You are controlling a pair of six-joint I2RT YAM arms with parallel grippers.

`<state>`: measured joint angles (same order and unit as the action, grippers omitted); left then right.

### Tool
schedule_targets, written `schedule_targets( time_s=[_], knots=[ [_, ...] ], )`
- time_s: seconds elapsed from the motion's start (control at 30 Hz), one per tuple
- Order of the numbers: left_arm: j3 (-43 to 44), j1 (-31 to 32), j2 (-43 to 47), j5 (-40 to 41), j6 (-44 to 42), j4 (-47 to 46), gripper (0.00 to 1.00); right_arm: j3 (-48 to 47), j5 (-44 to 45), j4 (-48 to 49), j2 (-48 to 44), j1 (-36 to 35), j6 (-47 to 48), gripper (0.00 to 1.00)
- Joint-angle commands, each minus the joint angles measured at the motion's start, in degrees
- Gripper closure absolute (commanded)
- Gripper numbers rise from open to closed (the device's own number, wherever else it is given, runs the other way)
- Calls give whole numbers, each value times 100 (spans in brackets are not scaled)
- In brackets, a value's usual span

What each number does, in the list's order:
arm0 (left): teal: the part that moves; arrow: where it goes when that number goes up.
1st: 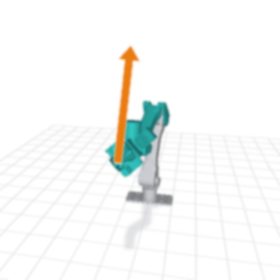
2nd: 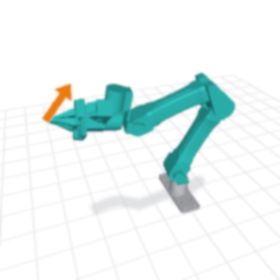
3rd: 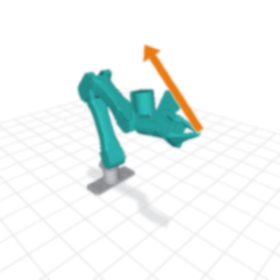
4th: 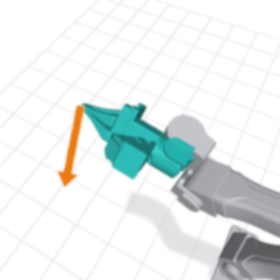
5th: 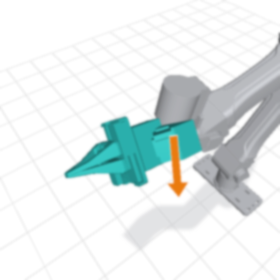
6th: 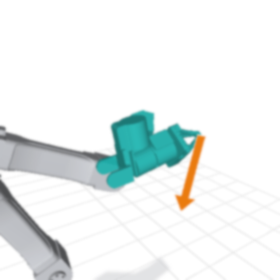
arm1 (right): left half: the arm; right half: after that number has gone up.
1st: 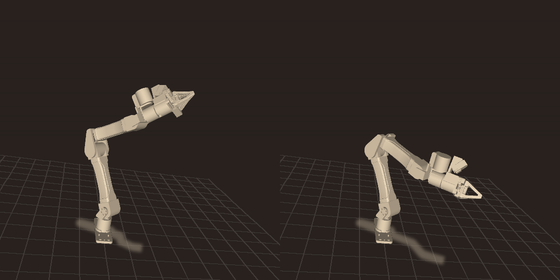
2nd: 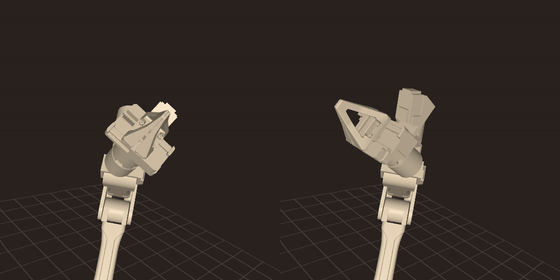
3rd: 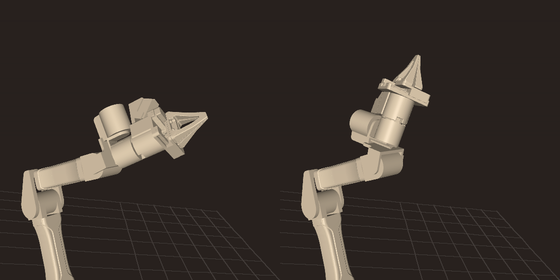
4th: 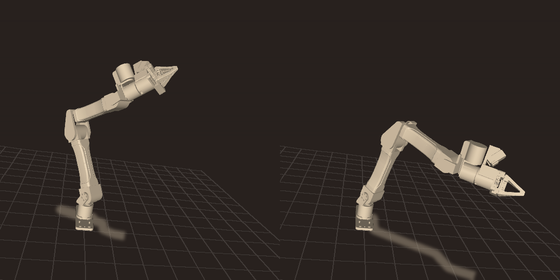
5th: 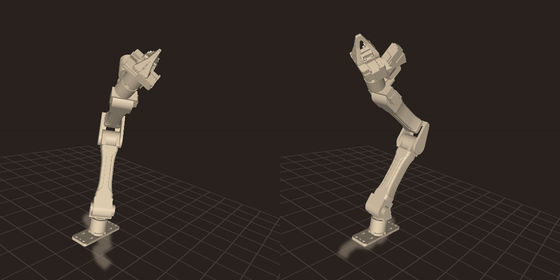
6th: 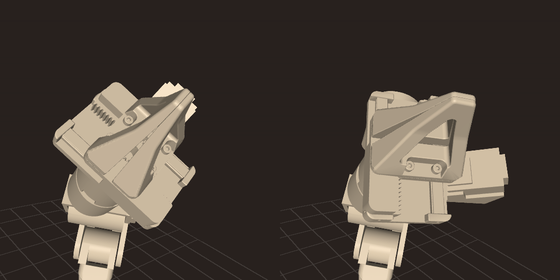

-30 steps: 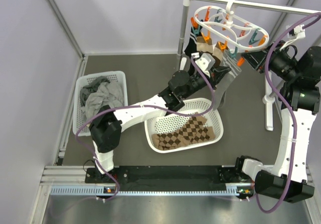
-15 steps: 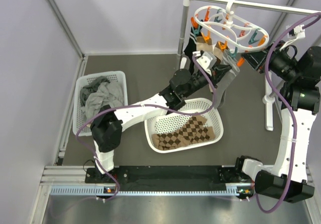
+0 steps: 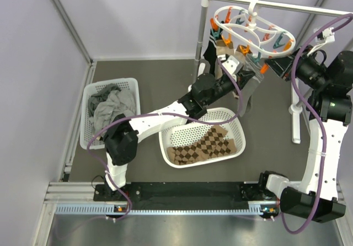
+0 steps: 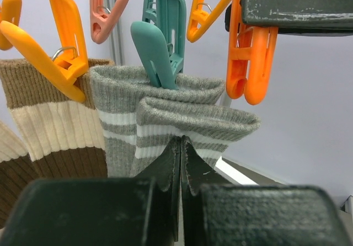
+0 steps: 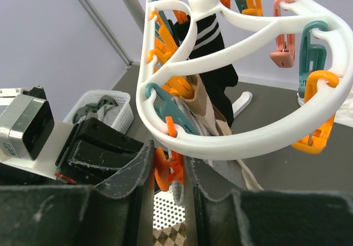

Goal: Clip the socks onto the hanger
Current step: Clamp the sock onto the hanger.

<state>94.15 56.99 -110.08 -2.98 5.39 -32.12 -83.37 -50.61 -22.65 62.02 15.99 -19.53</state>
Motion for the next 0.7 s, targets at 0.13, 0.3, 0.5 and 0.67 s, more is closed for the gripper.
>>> schedule_targets(
  time_s=[0.13, 0.3, 0.5, 0.67],
  knots=[
    [288, 5, 145, 96, 32, -66, 100, -91, -160, -266, -58, 18, 265, 100],
    [157, 5, 268, 96, 59, -207, 100, -74, 25, -362, -50, -17, 432, 100],
    [-10, 31, 444, 17, 138, -356, 100, -74, 236, -485, -41, -61, 599, 100],
    [-63, 49, 549, 8, 138, -435, 100, -74, 253, -494, -23, -105, 626, 100]
  ],
)
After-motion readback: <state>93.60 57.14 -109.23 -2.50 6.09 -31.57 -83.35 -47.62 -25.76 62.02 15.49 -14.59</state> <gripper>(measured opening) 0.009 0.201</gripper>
